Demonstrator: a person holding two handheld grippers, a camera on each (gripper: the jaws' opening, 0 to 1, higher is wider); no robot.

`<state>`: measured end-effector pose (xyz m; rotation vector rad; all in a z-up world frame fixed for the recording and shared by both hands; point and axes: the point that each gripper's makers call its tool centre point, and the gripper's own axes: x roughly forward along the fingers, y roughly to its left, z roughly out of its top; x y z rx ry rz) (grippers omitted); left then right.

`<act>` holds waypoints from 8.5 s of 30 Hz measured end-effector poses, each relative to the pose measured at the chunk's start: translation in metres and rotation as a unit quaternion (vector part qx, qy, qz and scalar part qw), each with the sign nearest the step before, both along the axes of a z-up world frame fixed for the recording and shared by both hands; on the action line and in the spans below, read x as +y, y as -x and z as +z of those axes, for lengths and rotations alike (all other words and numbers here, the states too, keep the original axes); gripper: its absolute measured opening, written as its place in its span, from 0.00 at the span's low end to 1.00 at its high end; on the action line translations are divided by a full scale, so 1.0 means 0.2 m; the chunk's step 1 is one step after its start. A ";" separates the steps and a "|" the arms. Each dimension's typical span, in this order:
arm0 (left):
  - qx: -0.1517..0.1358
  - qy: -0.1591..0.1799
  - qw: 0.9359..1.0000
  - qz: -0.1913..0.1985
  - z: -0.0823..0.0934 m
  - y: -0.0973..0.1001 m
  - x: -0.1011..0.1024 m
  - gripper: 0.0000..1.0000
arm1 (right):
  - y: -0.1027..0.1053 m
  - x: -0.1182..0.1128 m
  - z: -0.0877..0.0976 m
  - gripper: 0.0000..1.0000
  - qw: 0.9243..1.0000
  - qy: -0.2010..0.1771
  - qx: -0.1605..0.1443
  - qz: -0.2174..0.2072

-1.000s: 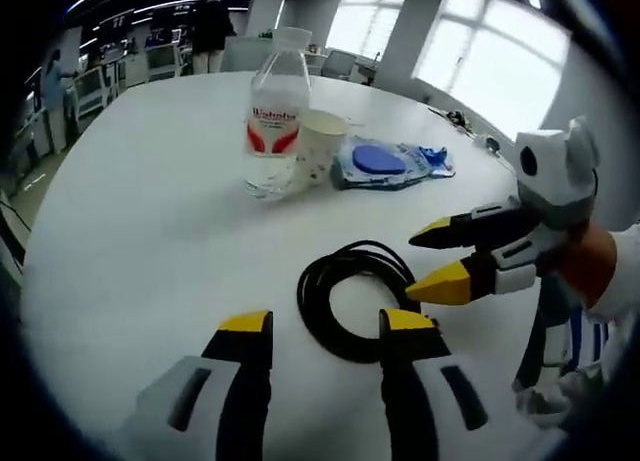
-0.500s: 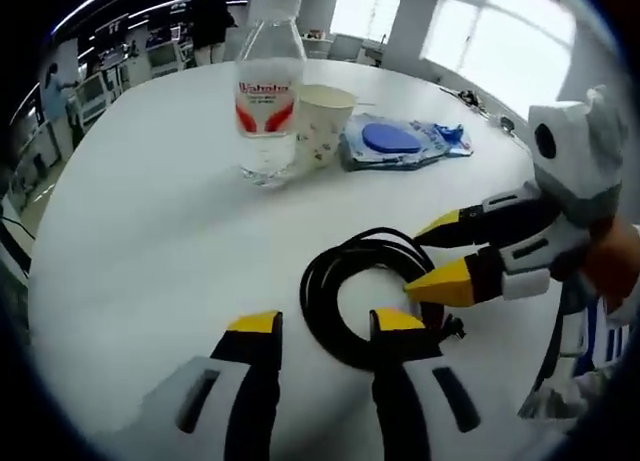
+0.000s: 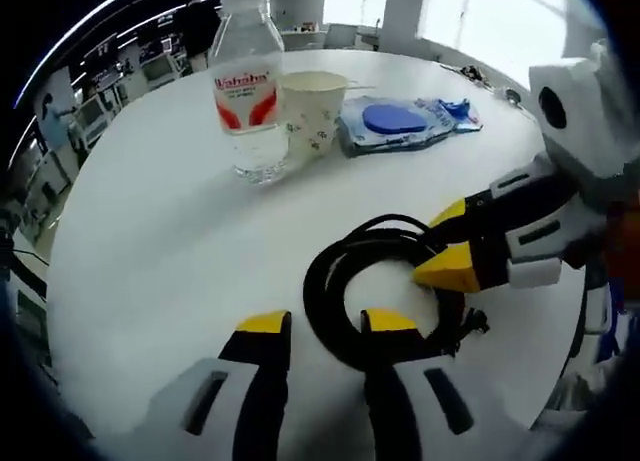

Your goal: Arrange the tabletop items into an orderly group along one side of the table until the central work area is clear of visible clutter.

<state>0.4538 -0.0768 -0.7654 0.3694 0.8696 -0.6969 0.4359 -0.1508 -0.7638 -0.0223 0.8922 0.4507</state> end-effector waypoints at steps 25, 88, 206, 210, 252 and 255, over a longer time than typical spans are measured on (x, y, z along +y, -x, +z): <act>0.036 0.054 0.997 0.045 0.06 0.04 -0.02 0.11 | 0.03 0.00 0.09 0.04 0.999 -0.030 -0.017 -0.009; -0.068 0.149 0.986 -0.031 0.81 0.17 -0.60 0.10 | 0.22 -0.56 0.86 0.02 0.982 -0.021 -0.177 -0.061; 0.095 0.100 0.986 -0.096 0.04 0.04 -1.77 0.11 | 0.11 -1.82 0.03 0.17 0.979 -0.024 -0.029 -0.199; 0.091 0.104 0.985 -0.099 0.05 0.03 -1.77 0.13 | 0.12 -1.83 0.06 0.20 0.978 -0.025 -0.039 -0.201; 0.029 0.168 0.976 -0.133 0.48 0.05 -1.56 0.48 | 0.14 -1.68 0.51 0.56 0.978 -0.048 -0.137 -0.148; 0.025 0.172 0.976 -0.133 0.51 0.06 -1.51 0.49 | 0.15 -1.67 0.54 0.57 0.979 -0.047 -0.141 -0.143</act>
